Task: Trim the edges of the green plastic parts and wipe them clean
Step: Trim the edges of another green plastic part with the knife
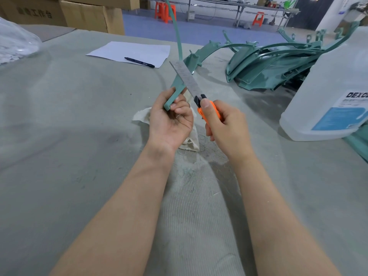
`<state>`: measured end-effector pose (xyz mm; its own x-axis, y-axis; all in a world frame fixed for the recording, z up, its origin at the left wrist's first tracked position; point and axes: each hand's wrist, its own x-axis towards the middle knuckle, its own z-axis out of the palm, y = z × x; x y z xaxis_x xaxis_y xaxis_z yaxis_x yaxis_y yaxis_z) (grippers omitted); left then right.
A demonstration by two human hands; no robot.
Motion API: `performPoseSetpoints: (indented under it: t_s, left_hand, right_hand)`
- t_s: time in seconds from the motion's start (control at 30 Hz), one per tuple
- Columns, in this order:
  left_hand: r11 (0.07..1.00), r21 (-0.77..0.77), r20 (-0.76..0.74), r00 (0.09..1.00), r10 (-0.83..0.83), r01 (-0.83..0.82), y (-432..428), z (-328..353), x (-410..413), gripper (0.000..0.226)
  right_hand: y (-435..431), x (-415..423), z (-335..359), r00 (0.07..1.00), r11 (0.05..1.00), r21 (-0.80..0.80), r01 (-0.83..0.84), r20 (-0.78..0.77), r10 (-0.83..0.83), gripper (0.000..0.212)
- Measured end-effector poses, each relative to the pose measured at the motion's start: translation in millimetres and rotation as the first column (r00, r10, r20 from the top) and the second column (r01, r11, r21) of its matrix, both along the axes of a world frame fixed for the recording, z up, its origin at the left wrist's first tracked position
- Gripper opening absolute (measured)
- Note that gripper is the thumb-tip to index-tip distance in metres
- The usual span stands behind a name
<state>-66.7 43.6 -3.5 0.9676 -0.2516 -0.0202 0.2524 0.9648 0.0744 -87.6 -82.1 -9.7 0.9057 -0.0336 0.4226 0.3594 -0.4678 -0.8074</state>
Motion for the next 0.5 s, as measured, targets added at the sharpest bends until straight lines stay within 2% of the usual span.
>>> performPoseSetpoints:
  t_s: [0.13, 0.27, 0.43, 0.5]
  left_hand:
    - [1.000, 0.021, 0.005, 1.000, -0.006, 0.006, 0.7, 0.2, 0.1, 0.009]
    - [0.998, 0.066, -0.007, 1.000, -0.010, 0.011, 2.4, -1.6, 1.1, 0.022]
    - [0.998, 0.057, -0.014, 1.000, -0.006, 0.006, 0.9, -0.3, 1.1, 0.008]
    - [0.998, 0.060, -0.028, 1.000, 0.001, 0.000, 0.0, 0.4, 0.3, 0.009]
  right_hand:
    - [0.2, 1.3, -0.8, 1.000, 0.999, 0.041, 0.000, -0.026, 0.001, 0.058]
    - [1.4, 3.2, -1.3, 0.999, 0.993, 0.112, 0.025, -0.045, -0.020, 0.058]
    - [1.4, 2.2, -0.4, 0.999, 0.999, 0.042, 0.021, -0.030, -0.020, 0.060]
    - [1.8, 1.7, -0.1, 1.000, 1.000, 0.003, 0.015, -0.015, -0.015, 0.059]
